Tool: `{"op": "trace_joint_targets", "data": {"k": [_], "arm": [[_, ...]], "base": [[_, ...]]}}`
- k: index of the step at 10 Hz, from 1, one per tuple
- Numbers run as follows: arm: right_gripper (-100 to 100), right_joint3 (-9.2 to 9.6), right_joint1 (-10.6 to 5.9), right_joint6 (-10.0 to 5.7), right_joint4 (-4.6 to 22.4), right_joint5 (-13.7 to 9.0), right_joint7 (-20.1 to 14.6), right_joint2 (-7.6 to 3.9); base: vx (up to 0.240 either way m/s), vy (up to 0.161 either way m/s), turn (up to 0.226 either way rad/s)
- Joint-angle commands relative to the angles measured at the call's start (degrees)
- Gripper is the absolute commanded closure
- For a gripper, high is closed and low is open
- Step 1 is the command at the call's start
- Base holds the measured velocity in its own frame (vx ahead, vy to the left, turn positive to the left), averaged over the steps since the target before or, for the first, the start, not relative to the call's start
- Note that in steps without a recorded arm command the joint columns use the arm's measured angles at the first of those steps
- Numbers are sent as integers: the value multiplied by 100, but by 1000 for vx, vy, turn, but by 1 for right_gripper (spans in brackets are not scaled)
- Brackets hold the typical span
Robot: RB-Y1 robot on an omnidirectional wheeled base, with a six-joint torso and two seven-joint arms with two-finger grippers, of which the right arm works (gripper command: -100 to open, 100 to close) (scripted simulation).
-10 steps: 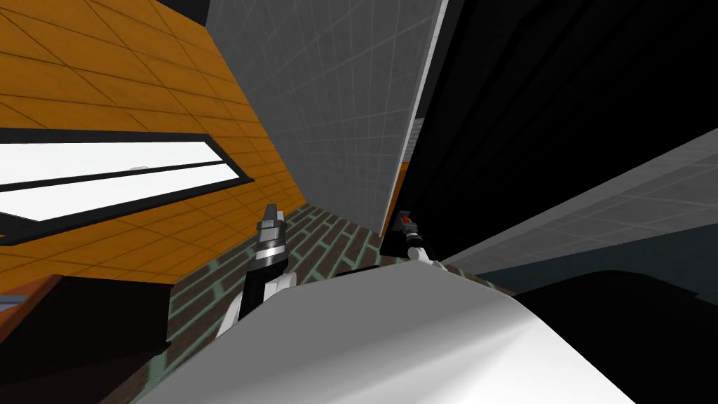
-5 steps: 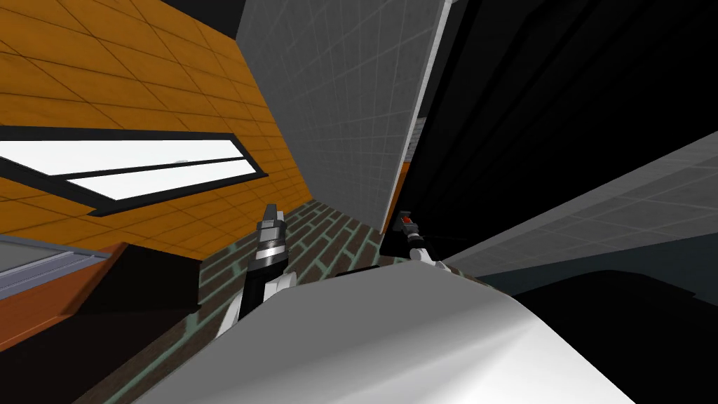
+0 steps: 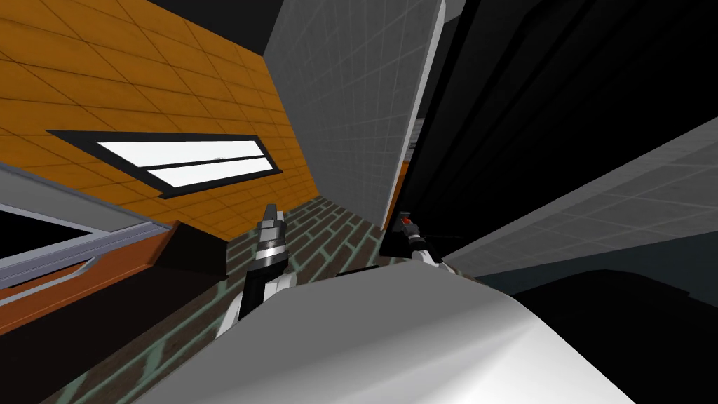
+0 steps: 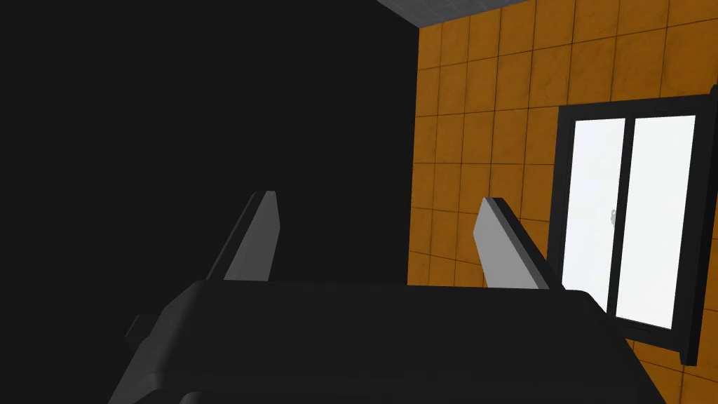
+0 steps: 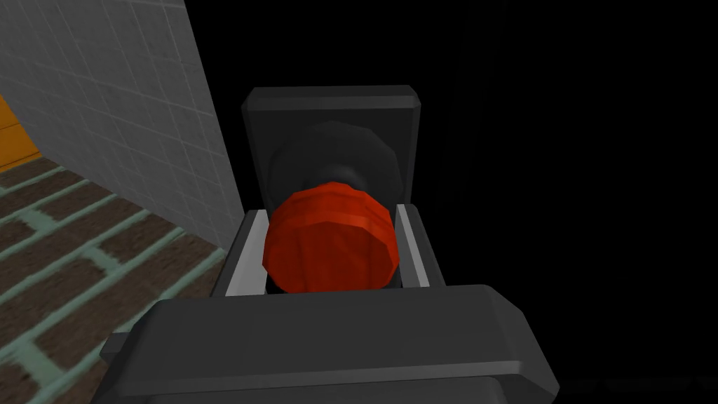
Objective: Pull the door open
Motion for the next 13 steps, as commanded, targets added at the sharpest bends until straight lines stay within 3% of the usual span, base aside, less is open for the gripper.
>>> {"op": "trace_joint_targets", "data": {"k": [1,2,3,4,13], "arm": [[100,76,32,-46,-58,14,-76,-77],[100,123,56,-77,-79,22,-130,-137],[100,111,45,-26,-39,14,-90,-91],[100,200,82,-76,-58,42,-180,-178],[100,509,221,-360,-165,154,-579,-597]], "base": [[-200,-70,119],[-187,-70,115],[-86,-30,45],[-160,2,133],[-205,-45,120]]}}
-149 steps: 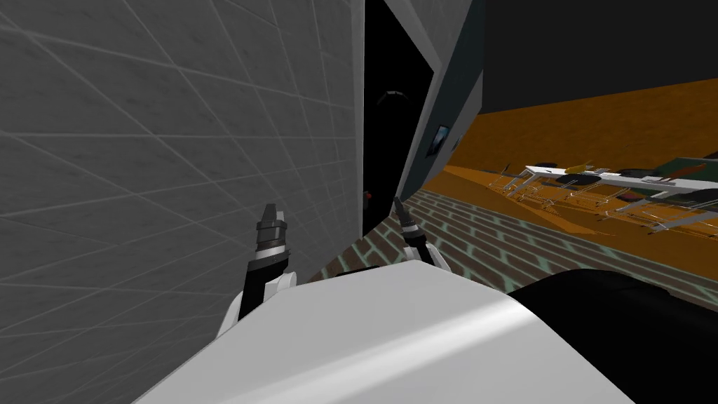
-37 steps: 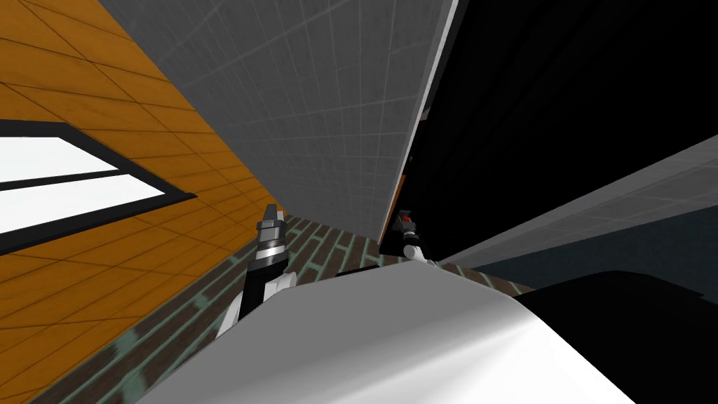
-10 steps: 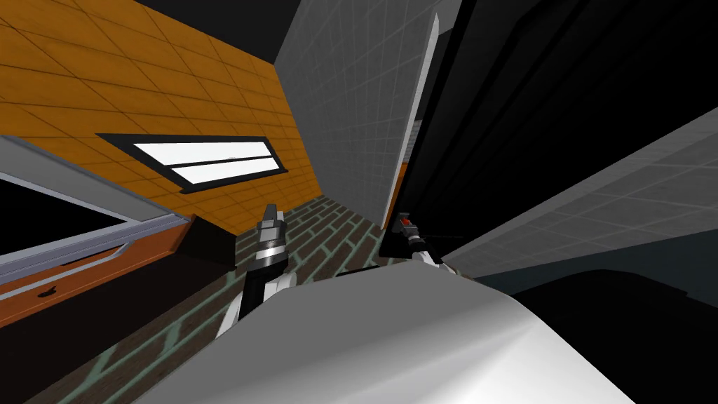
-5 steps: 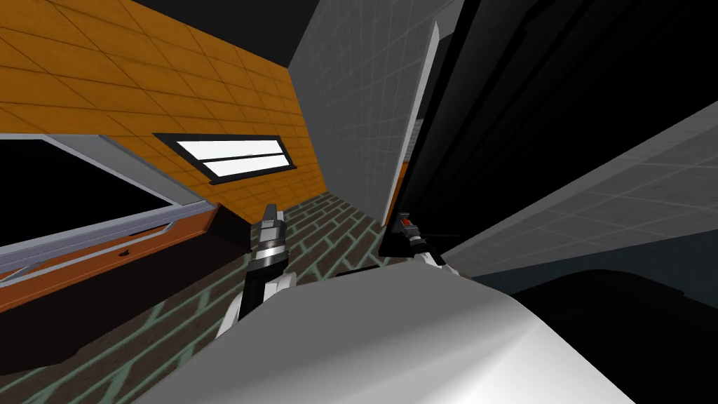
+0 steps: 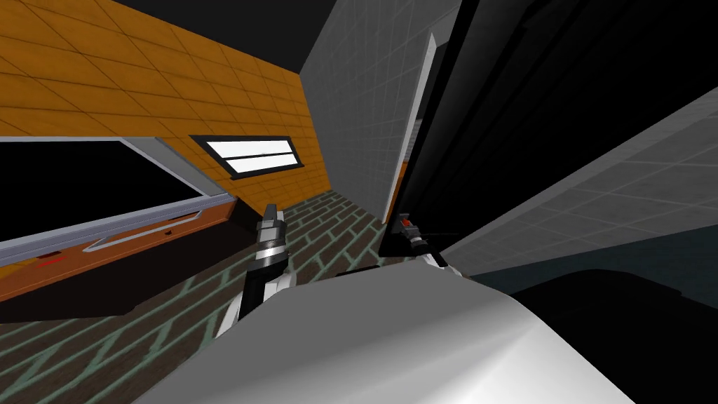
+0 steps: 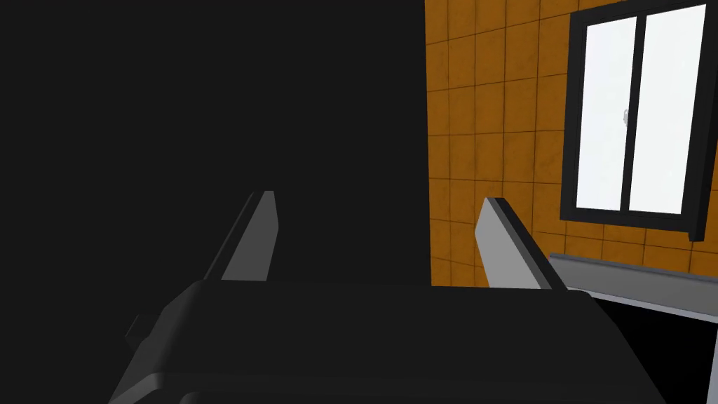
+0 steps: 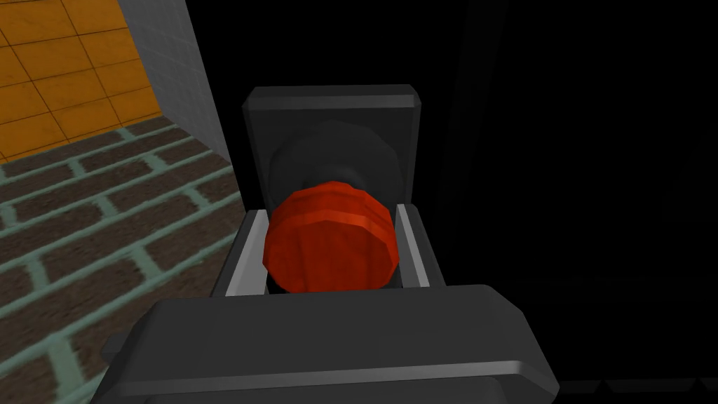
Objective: Pull the door open
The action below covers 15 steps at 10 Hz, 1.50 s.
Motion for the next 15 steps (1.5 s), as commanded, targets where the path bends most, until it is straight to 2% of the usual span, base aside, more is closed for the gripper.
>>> {"op": "trace_joint_targets", "data": {"k": [1,11,12,13,15], "arm": [[100,0,0,0,0,0,0,0],[100,361,130,-363,-28,154,-490,-479],[100,351,129,-318,-12,145,-456,-450],[100,418,151,-372,-1,175,-533,-514],[100,458,161,-425,3,196,-594,-572]], "base": [[-81,-11,22],[-199,-56,130],[-83,-30,34],[-108,-24,109],[-186,-55,114]]}}
